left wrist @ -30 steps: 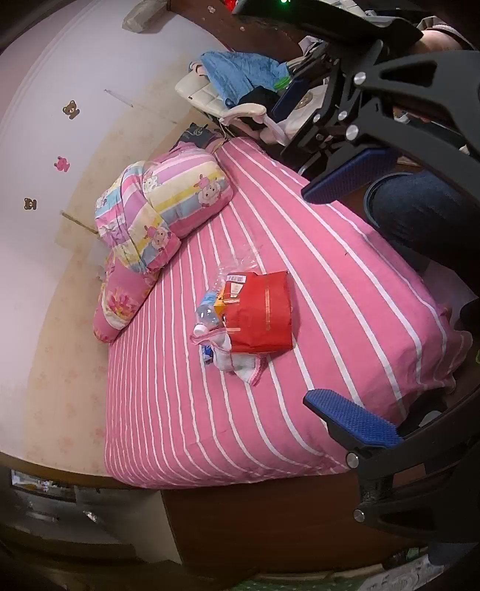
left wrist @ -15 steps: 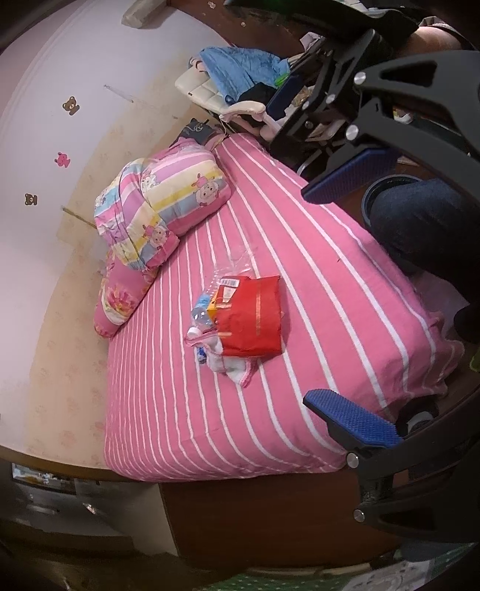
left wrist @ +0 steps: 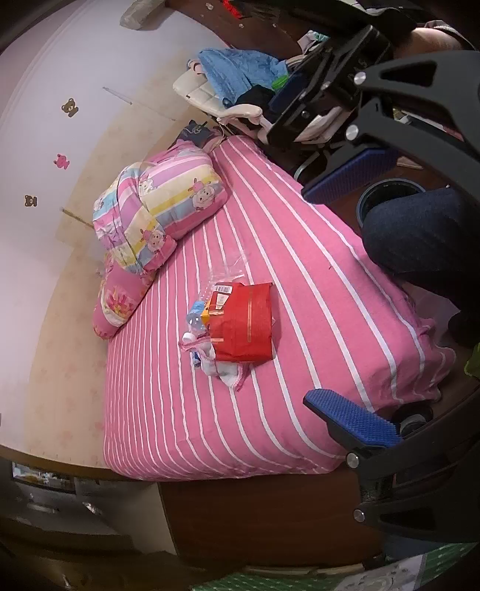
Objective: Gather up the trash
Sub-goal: 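Move both tools toward the red paper bag on the bed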
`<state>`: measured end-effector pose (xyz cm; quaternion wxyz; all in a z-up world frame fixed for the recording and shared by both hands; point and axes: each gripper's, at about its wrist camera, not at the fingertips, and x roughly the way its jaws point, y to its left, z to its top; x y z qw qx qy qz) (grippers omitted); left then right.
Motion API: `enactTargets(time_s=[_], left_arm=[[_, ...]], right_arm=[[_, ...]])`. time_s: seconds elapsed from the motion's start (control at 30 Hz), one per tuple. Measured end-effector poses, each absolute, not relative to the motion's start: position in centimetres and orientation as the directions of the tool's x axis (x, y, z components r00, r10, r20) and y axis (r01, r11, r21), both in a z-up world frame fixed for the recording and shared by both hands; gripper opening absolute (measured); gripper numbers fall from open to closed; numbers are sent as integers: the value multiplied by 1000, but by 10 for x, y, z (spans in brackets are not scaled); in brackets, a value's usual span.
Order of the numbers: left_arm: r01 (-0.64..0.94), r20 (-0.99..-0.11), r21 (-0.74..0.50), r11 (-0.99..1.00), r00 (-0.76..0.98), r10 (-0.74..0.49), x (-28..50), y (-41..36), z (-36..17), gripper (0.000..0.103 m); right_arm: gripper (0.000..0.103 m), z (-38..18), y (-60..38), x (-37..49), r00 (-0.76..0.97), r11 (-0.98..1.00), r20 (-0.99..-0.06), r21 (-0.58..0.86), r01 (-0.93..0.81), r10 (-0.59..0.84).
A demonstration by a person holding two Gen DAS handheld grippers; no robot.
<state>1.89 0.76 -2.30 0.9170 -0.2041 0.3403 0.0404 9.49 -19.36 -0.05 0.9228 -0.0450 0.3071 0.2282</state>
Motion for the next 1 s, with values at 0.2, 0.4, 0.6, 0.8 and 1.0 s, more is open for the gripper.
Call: enactTargets(time_s=[0.2, 0.4, 0.6, 0.8, 1.0], left_arm=[[-223, -644, -342, 913, 763, -55, 17, 10, -22, 97], [-232, -647, -359, 904, 760, -62, 22, 13, -27, 97], [-236, -657, -355, 905, 751, -62, 30, 13, -33, 97], [-245, -674, -361, 900, 735, -70, 41, 16, -43, 97], [-259, -691, -355, 898, 720, -66, 56, 19, -44, 97]], right_arm=[[98, -4, -194, 94, 706, 886, -584, 51, -462, 401], [98, -13, -194, 101, 689, 882, -595, 76, -465, 414], [98, -24, -191, 112, 672, 874, -604, 90, -477, 429], [98, -34, -191, 125, 652, 870, -620, 110, -480, 438], [98, -47, -195, 142, 634, 872, -637, 130, -471, 438]])
